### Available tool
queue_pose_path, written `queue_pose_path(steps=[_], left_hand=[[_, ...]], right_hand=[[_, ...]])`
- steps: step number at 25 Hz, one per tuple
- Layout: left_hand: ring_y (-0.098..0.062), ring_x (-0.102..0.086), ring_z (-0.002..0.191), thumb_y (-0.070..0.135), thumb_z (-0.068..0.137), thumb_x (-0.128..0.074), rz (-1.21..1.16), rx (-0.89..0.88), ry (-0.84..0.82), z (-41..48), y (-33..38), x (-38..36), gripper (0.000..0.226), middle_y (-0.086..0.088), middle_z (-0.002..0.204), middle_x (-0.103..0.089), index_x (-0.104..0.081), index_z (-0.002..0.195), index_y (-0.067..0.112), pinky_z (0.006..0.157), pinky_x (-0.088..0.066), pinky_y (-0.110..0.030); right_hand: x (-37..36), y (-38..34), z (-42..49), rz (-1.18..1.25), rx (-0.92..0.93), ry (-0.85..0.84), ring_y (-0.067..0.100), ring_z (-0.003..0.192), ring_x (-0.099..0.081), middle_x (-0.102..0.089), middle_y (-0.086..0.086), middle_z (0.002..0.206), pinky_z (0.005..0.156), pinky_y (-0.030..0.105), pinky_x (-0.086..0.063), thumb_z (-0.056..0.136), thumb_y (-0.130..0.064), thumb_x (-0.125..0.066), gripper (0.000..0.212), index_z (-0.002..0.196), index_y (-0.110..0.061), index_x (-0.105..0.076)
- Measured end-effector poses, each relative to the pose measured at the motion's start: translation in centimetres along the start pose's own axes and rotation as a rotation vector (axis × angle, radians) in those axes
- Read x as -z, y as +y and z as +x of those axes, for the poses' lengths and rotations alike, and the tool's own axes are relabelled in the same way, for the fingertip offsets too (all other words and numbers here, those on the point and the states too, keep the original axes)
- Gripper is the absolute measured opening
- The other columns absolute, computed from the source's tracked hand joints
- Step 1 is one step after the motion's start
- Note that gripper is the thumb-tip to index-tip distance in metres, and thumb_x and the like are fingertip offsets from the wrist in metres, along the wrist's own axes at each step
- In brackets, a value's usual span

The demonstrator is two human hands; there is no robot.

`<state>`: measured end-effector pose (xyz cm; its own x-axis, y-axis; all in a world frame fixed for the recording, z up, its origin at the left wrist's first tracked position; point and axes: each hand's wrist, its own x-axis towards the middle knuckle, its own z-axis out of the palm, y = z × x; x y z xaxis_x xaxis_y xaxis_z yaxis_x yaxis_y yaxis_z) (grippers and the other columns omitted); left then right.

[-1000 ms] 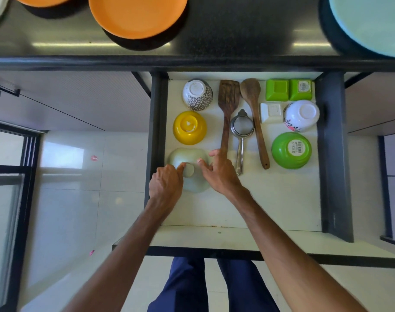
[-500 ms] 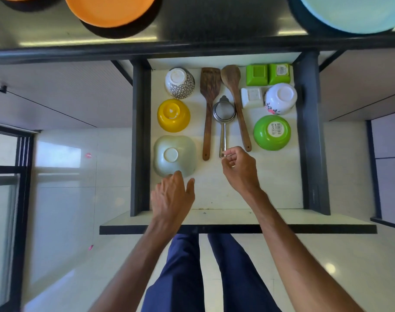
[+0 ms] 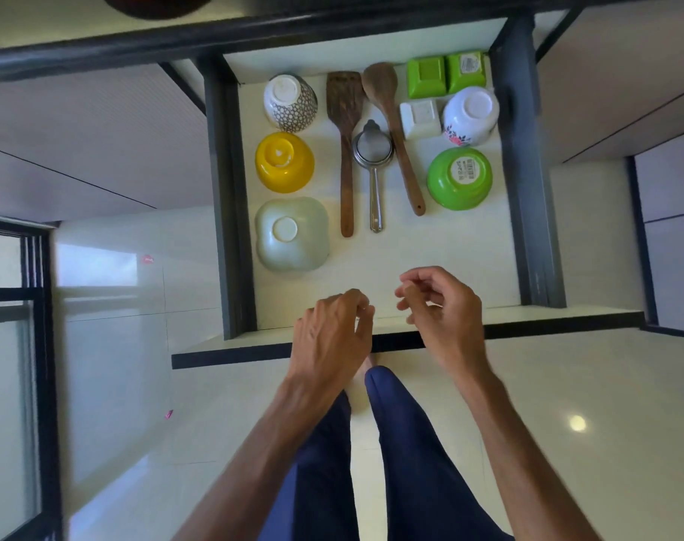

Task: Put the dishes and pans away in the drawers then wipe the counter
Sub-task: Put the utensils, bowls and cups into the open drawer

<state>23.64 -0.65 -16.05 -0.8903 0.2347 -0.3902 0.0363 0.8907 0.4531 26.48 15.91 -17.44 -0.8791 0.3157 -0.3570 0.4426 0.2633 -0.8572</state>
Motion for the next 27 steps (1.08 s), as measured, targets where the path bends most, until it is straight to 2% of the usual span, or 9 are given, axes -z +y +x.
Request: queue_pose_path(steps=[4, 7, 10, 14, 16, 19, 21, 24, 27], left_hand=[[-0.009, -0.070, 0.082, 0.020, 0.098, -0.060, -0.262, -0.093, 0.134, -3.2, -0.5, -0.3, 0.012, 0.012, 0.096, -0.073, -0.068, 0.107, 0.021, 0.069, -0.059, -0.034], [-0.004, -0.069, 0.088, 0.014, 0.099, -0.063, -0.373, -0.163, 0.234, -4.9, -1.6, 0.1, 0.011, 0.013, 0.100, -0.072, -0.069, 0.107, 0.018, 0.077, -0.058, -0.021], [0.002, -0.068, 0.084, 0.018, 0.099, -0.064, -0.439, -0.130, 0.221, -6.4, -3.1, -0.1, 0.006, 0.021, 0.090, -0.068, -0.069, 0.103, 0.019, 0.072, -0.054, -0.009], [-0.002, -0.068, 0.075, 0.035, 0.098, -0.064, -0.329, 0.045, 0.096, -7.8, -5.4, -2.1, 0.018, 0.015, 0.080, -0.070, -0.072, 0.090, 0.021, 0.071, -0.060, -0.026], [-0.010, -0.068, 0.067, 0.040, 0.098, -0.063, -0.279, 0.090, 0.112, -7.4, -6.1, -3.0, 0.032, 0.008, 0.073, -0.072, -0.073, 0.078, 0.018, 0.068, -0.059, -0.036], [-0.020, -0.055, 0.046, 0.040, 0.097, -0.065, -0.295, 0.088, 0.150, -6.4, -6.1, -3.3, 0.043, 0.005, 0.052, -0.059, -0.063, 0.061, 0.017, 0.049, -0.048, -0.034], [-0.019, -0.046, 0.042, 0.040, 0.097, -0.066, -0.330, 0.100, 0.157, -5.6, -6.1, -3.5, 0.043, 0.005, 0.051, -0.056, -0.066, 0.063, 0.015, 0.046, -0.037, -0.030], [-0.017, -0.037, 0.045, 0.041, 0.097, -0.066, -0.386, 0.113, 0.184, -3.7, -6.2, -3.2, 0.043, -0.002, 0.053, -0.058, -0.067, 0.064, 0.013, 0.045, -0.032, -0.030], [-0.014, -0.054, 0.052, 0.036, 0.096, -0.069, -0.510, 0.122, 0.259, -1.3, -5.4, -2.4, 0.029, 0.001, 0.068, -0.071, -0.074, 0.074, 0.018, 0.050, -0.045, -0.027]], right_hand=[[1.2, 0.5, -5.7, 0.171, -0.040, 0.128, 0.024, 0.081, -0.075, -0.076, 0.004, 0.091, 0.069, 0.031, -0.061, 0.100, -0.010, -0.065, 0.010, 0.109, -0.008, -0.070], [0.2, 1.8, -8.1, 0.277, -0.124, 0.245, 0.025, 0.083, -0.074, -0.076, 0.007, 0.091, 0.067, 0.033, -0.060, 0.098, -0.006, -0.066, 0.010, 0.107, -0.007, -0.070], [-1.1, 2.6, -8.8, 0.424, -0.212, 0.399, 0.027, 0.088, -0.074, -0.075, 0.015, 0.097, 0.068, 0.033, -0.061, 0.094, -0.005, -0.071, 0.013, 0.108, -0.005, -0.068], [-2.3, 3.1, -9.6, 0.603, -0.360, 0.566, 0.024, 0.097, -0.076, -0.073, 0.016, 0.109, 0.074, 0.030, -0.063, 0.093, -0.014, -0.076, 0.034, 0.121, -0.002, -0.062], [-2.6, 3.6, -9.2, 0.719, -0.437, 0.579, 0.022, 0.102, -0.076, -0.072, 0.016, 0.117, 0.079, 0.028, -0.063, 0.094, -0.011, -0.074, 0.044, 0.133, -0.001, -0.056], [-2.6, 4.4, -7.5, 0.813, -0.449, 0.581, 0.026, 0.103, -0.076, -0.070, 0.021, 0.120, 0.078, 0.026, -0.062, 0.095, 0.001, -0.068, 0.038, 0.132, 0.000, -0.056], [-2.7, 4.7, -6.4, 0.821, -0.466, 0.565, 0.025, 0.102, -0.076, -0.071, 0.020, 0.119, 0.079, 0.027, -0.062, 0.095, 0.002, -0.068, 0.036, 0.130, -0.002, -0.057], [-2.8, 4.5, -4.5, 0.837, -0.449, 0.526, 0.023, 0.102, -0.076, -0.072, 0.018, 0.118, 0.082, 0.029, -0.063, 0.095, -0.001, -0.069, 0.038, 0.131, -0.002, -0.057], [-2.7, 4.0, -1.6, 0.801, -0.410, 0.499, 0.020, 0.105, -0.075, -0.074, 0.013, 0.116, 0.087, 0.030, -0.062, 0.095, -0.004, -0.071, 0.039, 0.132, -0.005, -0.058]])
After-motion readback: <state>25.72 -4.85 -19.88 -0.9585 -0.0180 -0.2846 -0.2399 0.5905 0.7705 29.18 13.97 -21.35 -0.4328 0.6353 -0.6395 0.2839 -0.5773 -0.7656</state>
